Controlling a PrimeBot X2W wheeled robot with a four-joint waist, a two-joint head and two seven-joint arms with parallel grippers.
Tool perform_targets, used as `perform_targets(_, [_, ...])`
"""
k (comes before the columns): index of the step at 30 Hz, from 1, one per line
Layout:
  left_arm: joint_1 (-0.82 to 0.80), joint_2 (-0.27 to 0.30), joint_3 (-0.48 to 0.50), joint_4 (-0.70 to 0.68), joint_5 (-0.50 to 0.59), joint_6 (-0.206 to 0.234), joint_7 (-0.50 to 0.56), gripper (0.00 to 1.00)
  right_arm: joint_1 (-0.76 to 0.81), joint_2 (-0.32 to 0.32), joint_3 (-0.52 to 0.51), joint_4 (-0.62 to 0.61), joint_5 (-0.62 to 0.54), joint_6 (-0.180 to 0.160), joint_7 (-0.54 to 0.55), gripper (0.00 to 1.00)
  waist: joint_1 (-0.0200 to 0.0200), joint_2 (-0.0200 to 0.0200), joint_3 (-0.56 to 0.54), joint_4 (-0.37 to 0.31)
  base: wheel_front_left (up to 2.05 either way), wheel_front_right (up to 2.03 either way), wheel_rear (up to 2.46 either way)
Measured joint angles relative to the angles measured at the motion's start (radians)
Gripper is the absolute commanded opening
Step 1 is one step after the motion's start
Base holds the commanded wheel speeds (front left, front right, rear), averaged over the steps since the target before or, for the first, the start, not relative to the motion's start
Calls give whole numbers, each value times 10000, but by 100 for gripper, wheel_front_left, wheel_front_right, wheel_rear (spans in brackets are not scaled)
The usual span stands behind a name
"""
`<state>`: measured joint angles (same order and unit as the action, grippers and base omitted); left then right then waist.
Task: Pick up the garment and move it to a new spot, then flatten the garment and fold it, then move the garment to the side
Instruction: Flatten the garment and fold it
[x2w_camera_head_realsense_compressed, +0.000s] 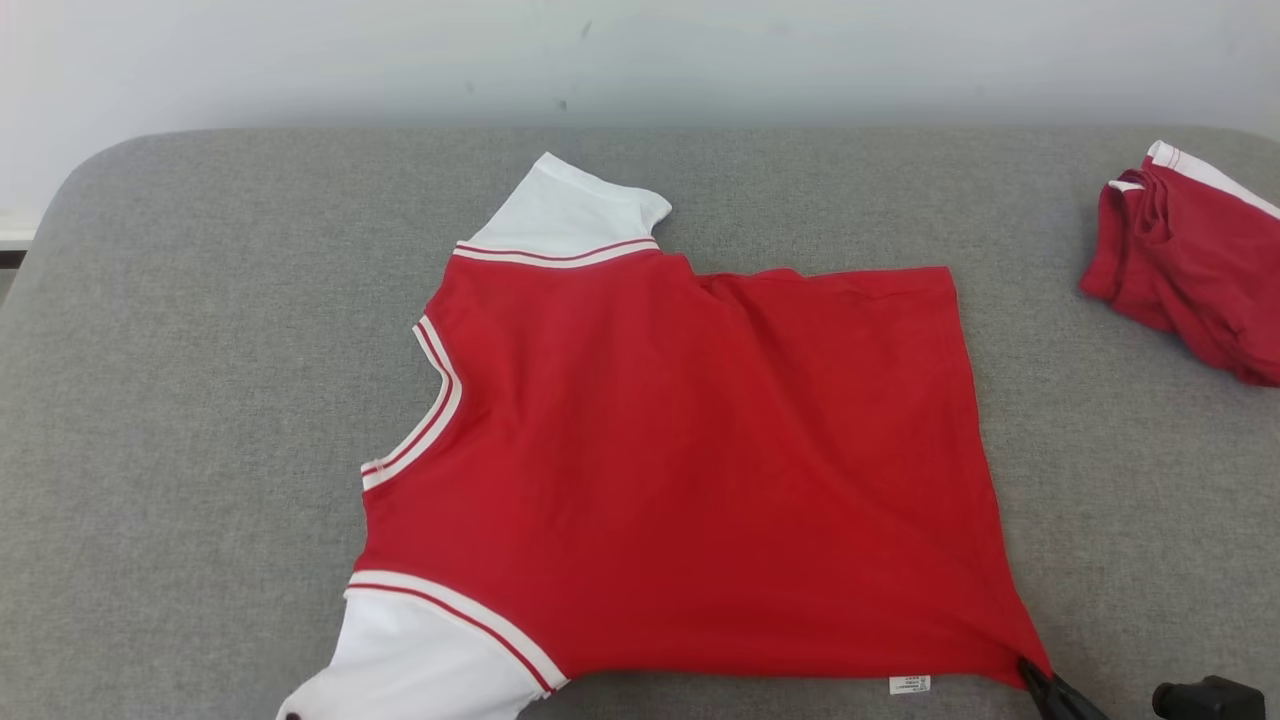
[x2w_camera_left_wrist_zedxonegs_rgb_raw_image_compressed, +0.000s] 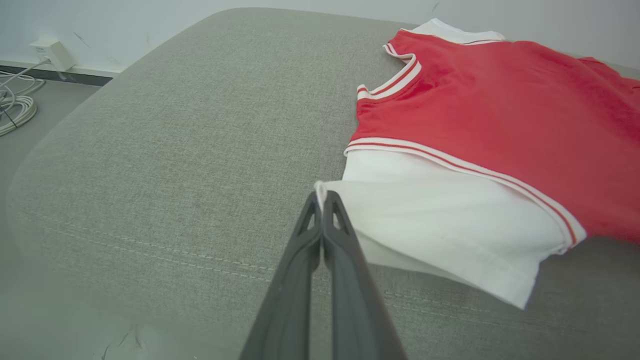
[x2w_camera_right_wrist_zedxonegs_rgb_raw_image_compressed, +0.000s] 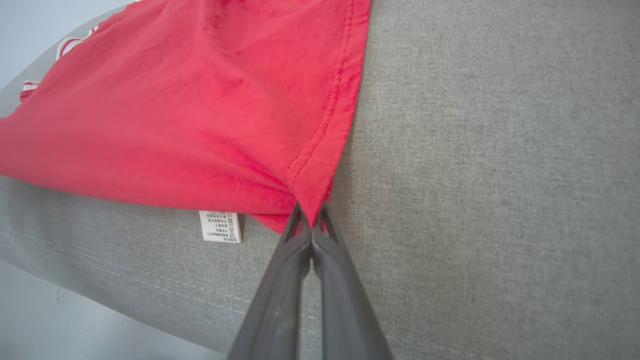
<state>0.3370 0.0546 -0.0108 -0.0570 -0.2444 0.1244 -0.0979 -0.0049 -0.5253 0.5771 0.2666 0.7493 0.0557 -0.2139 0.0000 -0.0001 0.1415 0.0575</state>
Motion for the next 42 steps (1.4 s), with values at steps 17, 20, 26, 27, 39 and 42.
perform_targets(17, [-1016,10,-725,-842,261,-12,792,0,-541,-211,61,-792,33,-90,614,0,0,0,-14,-365,0,0,0])
perform_targets(20, [-1557,25,-786,-777,261,-69,968,0,-699,-213,-35,-792,288,-23,775,0,0,1,23,-439,0,0,0])
perform_targets(26, [-2592,17,-746,-311,255,-94,1244,0,-1328,-226,-84,-784,633,198,1277,0,0,1,173,-535,0,0,0])
perform_targets(27, [-2799,12,-729,-176,251,-94,1310,0,-1458,-230,-90,-761,644,245,1377,0,0,1,205,-544,0,0,0])
perform_targets(39, [-4901,-23,-209,1475,140,-86,1503,0,-3509,-224,56,-10,1235,520,2801,0,1,2,829,-563,0,0,0])
perform_targets(42, [-5361,-48,-178,1862,140,-86,1505,0,-4022,-192,136,245,1266,591,3116,0,1,2,1018,-548,0,0,0])
